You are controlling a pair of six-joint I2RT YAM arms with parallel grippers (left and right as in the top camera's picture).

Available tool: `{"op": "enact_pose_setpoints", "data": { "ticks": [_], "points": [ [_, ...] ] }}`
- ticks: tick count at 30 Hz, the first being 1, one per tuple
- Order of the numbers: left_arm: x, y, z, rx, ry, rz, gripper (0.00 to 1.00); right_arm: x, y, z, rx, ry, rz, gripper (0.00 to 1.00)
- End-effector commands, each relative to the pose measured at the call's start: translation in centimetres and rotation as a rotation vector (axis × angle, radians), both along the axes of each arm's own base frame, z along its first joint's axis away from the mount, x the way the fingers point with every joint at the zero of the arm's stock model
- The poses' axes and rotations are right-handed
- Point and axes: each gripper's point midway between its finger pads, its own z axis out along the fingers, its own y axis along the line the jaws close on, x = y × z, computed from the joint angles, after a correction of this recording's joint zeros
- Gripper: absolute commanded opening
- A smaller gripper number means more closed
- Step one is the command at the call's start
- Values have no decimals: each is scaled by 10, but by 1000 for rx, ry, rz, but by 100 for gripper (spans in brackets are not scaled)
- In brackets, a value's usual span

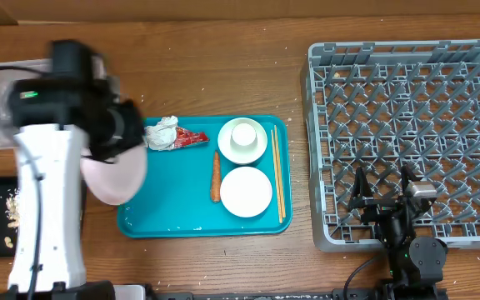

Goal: Sort waste into correct bins and load items into the dishwasher
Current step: 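Return the emptied plate to the teal tray with the left gripper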

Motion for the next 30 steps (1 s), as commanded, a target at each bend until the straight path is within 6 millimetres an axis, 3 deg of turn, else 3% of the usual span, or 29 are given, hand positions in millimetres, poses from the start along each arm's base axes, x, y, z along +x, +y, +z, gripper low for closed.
{"op": "enact_pose_setpoints", "data": {
  "ticks": [1,6,14,21,27,30],
  "points": [
    [-1,-16,-34,118,85,8,4,0,-1,-1,-6,-8,-7,100],
    [-1,-57,-85,129,171,-54,4,0,-1,-1,-6,-8,-7,100],
    [-4,-90,-145,169,288,-115,4,0,-1,-1,-6,-8,-7,100],
    [-7,-90,-177,237,366,-129,4,0,-1,-1,-6,-8,-7,100],
    [-17,-78,-182,299,427,-92,5,0,-1,-1,-6,-8,-7,100],
    [-19,-74,-181,323,434,-83,12,0,-1,-1,-6,-8,-7,100]
  ]
}}
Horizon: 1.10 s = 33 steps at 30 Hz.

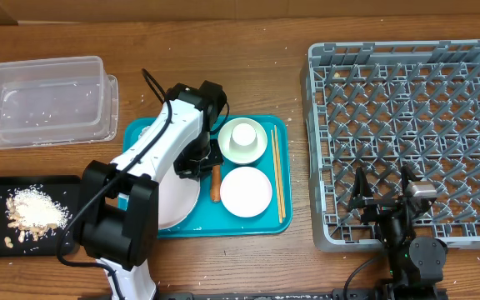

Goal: Sort waste into correct bins and load items into the dishwasher
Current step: 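Return the emptied plate to the teal tray with the left gripper, then grasp the crumpled white tissue with the left gripper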

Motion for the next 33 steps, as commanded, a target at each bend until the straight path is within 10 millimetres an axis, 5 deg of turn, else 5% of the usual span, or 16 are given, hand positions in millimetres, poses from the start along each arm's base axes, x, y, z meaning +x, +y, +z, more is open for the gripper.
{"op": "enact_pose_setpoints", "data": {
  "ticks": [1,10,15,17,21,26,33],
  "points": [
    [0,8,-3,53,-4,20,14,0,-1,-1,-7,-8,-6,100],
    [-1,-4,-1,-21,15,-10,16,0,-1,-1,-7,-8,-6,100],
    [25,-3,23,-38,-61,-26,19,0,-1,-1,-7,-8,-6,100],
    [40,5,39,-9,-116,-25,27,0,-1,-1,-7,-8,-6,100],
    [75,24,74,49,-251,2,80,0,-1,-1,-7,-8,-6,100],
    [108,36,89,26,-368,27,84,0,-1,-1,-7,-8,-6,100],
    [125,46,72,39,-376,32,87,0,-1,-1,-7,-8,-6,100]
  ]
}}
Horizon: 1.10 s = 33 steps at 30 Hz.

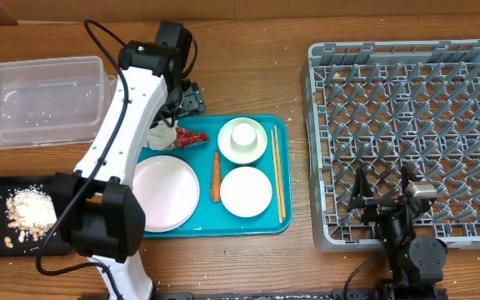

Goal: Sort waste into correct bins and load items into the dishwasher
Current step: 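Grasp the crumpled white tissue with the left gripper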

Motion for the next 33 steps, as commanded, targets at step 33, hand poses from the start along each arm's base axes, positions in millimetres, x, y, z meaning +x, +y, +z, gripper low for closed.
{"op": "enact_pose_setpoints", "data": {
  "ticks": [33],
  "points": [
    [23,42,-114,-40,187,256,62,0,-1,-1,-7,-8,-7,100]
  ]
}}
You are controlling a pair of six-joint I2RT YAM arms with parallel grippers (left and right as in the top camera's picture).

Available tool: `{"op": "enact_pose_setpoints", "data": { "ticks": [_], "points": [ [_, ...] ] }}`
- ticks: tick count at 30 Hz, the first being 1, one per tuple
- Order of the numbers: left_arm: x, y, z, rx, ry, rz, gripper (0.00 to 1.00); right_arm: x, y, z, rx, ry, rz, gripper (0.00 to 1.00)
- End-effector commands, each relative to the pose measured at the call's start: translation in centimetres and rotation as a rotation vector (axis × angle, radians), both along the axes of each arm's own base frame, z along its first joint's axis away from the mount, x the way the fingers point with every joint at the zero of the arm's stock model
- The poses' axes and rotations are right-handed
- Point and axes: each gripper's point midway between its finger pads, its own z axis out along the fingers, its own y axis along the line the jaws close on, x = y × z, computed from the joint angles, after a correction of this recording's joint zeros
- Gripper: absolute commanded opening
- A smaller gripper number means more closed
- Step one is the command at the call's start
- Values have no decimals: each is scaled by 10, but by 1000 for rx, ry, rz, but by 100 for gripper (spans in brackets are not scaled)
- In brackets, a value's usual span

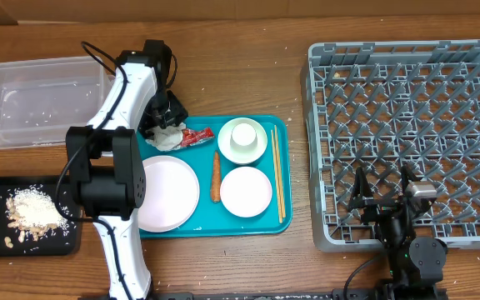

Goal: Sort waste into correct bins and load items into the dishwasher
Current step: 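Grasp the crumpled white tissue with the left gripper, then carry the tissue left and release it into the clear bin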

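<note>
On the teal tray [265, 223] lie a large white plate [167, 193], a small white plate [246, 191], a cup on a saucer [242, 139], a carrot [216, 176], chopsticks [277, 179], a crumpled white napkin [167, 138] and a red wrapper [194, 137]. My left gripper [163, 118] hangs right over the napkin at the tray's back left corner, fingers apart. My right gripper [382, 198] rests open at the front edge of the grey dish rack [411, 125].
A clear plastic bin [44, 100] stands at the back left. A black tray with rice and food scraps sits at the front left. The left arm stretches from the front edge across the tray's left side.
My left gripper has moved left and down from above the tray's back edge to the crumpled napkin. The right arm and everything on the tray stay where they were.
First my left gripper held the large plate tilted at the tray's left, with few scraps on the black tray. Then a rice pile lay on the black tray and the plate was back on the teal tray. The gripper then rose free, and now hangs at the napkin.
</note>
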Motion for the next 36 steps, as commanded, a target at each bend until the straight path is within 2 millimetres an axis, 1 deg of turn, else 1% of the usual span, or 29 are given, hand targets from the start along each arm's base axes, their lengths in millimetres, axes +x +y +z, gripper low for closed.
{"op": "enact_pose_setpoints", "data": {
  "ticks": [1,3,5,7,11,15,17,20,24,27,29,30,32,33,36],
  "points": [
    [1,-6,1,-16,2,-2,55,0,-1,-1,-6,-8,-7,100],
    [1,-6,5,-12,5,-3,41,0,-1,-1,-6,-8,-7,100],
    [1,-5,12,-9,5,-4,20,0,-1,-1,-6,-8,-7,100],
    [3,-5,21,-8,2,-8,4,0,-1,-1,-6,-8,-7,100],
    [9,-5,45,-8,-17,-7,4,0,-1,-1,-6,-8,-7,100],
    [15,-4,73,-4,-49,-15,4,0,-1,-1,-6,-8,-7,100],
    [21,2,89,25,-86,-15,4,0,-1,-1,-6,-8,-7,100],
    [35,17,113,94,-160,-6,4,0,-1,-1,-6,-8,-7,100],
    [49,47,150,206,-263,34,4,0,-1,-1,-6,-8,-7,100],
    [57,76,183,267,-350,92,4,0,-1,-1,-6,-7,-7,100],
    [59,102,200,325,-396,144,4,0,-1,-1,-6,-8,-7,100],
    [60,120,208,364,-417,178,4,0,-1,-1,-6,-8,-7,100],
    [60,150,214,418,-443,238,4,0,-1,-1,-6,-8,-7,100],
    [59,164,214,434,-446,266,4,0,-1,-1,-6,-8,-7,100],
    [54,204,203,457,-428,342,6,0,-1,-1,-6,-8,-7,100]
  ]
}}
